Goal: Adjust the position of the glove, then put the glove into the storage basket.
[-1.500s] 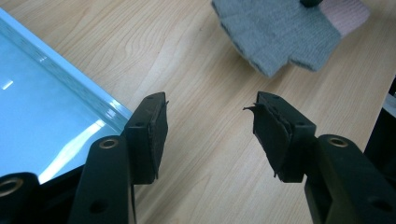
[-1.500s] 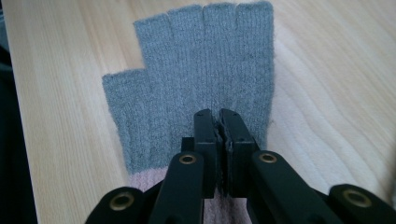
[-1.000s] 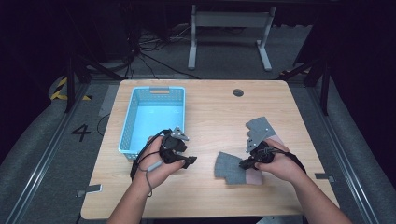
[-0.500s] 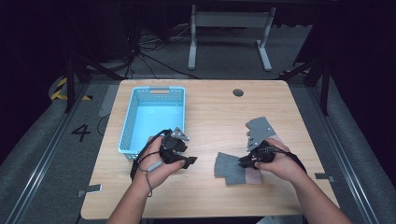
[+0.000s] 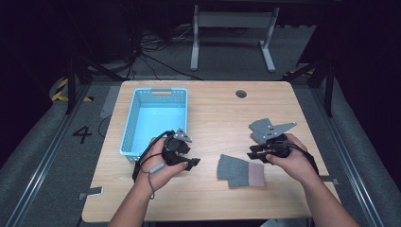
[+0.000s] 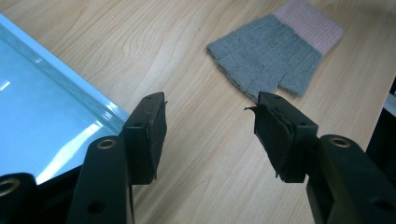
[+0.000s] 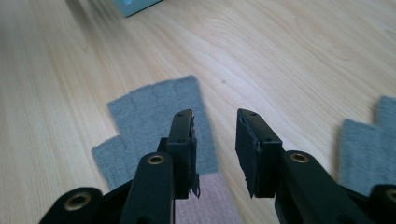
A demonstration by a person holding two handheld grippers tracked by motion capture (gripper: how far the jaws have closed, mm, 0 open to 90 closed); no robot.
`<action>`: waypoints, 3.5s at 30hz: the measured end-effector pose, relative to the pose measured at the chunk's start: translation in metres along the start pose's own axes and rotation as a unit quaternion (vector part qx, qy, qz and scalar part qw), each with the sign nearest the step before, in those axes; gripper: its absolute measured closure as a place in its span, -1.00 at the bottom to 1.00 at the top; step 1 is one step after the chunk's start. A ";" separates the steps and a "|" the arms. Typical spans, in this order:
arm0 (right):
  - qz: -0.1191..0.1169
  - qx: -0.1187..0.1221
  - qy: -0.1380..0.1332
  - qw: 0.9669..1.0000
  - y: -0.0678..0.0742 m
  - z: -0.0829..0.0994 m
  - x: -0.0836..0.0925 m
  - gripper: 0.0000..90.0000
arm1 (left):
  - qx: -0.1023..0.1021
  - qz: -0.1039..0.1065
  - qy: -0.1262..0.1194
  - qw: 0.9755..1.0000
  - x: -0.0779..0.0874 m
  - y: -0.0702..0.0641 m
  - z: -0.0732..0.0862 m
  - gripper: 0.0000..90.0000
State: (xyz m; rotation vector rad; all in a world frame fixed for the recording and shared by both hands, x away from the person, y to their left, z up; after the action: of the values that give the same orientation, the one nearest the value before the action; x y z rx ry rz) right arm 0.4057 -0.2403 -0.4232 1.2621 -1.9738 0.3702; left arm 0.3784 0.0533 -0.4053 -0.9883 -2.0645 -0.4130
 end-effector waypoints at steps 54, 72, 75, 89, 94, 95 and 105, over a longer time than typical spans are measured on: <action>0.151 -0.202 0.055 0.966 -0.122 0.027 0.005 0.29 | 0.008 0.003 -0.007 1.000 0.003 0.005 -0.001 -0.01; 0.178 -0.211 0.100 0.956 -0.128 0.033 -0.013 0.29 | 0.008 0.004 -0.009 1.000 0.004 0.004 -0.001 -0.01; 0.176 -0.216 0.101 0.955 -0.129 0.033 -0.013 0.34 | 0.008 0.004 -0.009 1.000 0.004 0.004 -0.001 -0.01; 0.178 -0.207 0.120 0.955 -0.127 0.029 -0.015 0.80 | 0.009 0.005 -0.009 1.000 0.003 0.005 -0.001 -0.01; 0.175 -0.207 0.111 0.956 -0.127 0.029 -0.013 0.90 | 0.009 0.006 -0.008 1.000 0.003 0.005 -0.001 -0.01; 0.172 -0.208 0.110 0.957 -0.127 0.029 -0.012 0.90 | 0.010 0.006 -0.008 1.000 0.003 0.005 -0.001 -0.01; 0.167 -0.198 0.098 0.961 -0.119 0.021 0.002 0.91 | 0.008 0.007 -0.007 1.000 0.001 0.004 -0.002 -0.01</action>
State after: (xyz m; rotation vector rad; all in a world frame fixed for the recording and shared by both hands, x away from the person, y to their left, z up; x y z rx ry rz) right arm 0.4994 -0.3097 -0.4536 0.6179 -1.9625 0.2343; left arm 0.3824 0.0553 -0.4030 -0.9974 -2.0687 -0.3824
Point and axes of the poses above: each handheld gripper's, and its own axes: x roughly backward along the jaws, z roughly out of its underside, y roughly to its left, the point moved 5 cm from there along -x, roughly forward along the jaws, and after that the axes turned 7 degrees about -z, right-handed, at the moved point
